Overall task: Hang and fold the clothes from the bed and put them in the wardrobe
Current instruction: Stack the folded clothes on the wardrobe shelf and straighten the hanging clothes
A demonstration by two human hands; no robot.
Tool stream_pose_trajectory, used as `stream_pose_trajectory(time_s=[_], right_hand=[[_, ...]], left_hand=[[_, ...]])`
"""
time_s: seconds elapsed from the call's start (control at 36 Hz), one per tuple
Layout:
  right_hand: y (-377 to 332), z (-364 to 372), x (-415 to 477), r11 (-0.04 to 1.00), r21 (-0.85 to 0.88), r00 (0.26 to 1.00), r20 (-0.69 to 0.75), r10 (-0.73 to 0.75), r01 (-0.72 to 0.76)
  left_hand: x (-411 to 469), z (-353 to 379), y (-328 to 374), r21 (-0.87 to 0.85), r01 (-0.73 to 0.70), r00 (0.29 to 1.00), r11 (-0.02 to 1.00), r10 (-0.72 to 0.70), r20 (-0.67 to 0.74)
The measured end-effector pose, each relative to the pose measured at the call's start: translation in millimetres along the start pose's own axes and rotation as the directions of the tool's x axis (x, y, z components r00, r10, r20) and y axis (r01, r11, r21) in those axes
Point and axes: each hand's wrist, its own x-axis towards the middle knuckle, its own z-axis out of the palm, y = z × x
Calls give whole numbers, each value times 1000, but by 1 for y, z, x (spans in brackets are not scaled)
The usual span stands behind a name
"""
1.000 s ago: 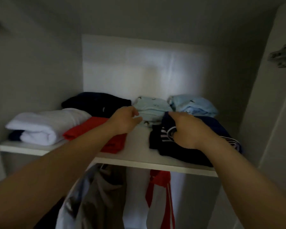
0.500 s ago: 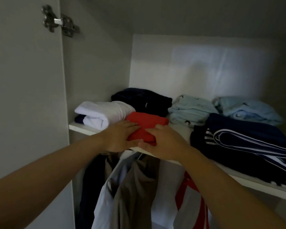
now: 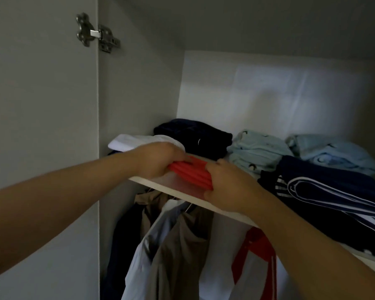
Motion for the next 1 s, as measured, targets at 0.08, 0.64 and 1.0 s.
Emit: stream_pose_trajectory(time_s=[0.08, 0.64, 1.0], right_hand=[[-4, -12, 17, 982, 177, 996, -45, 73, -64], [-17, -64, 143, 933, 355, 857, -460, 233, -62], [-22, -19, 217, 902, 432, 848, -480, 223, 7]], left_hand=[[8, -24, -7, 22, 3, 999, 1000, -2, -51], [70, -86, -97, -258, 194, 911, 947, -271, -312], [92, -96, -163, -253, 304, 802, 918, -390, -453]])
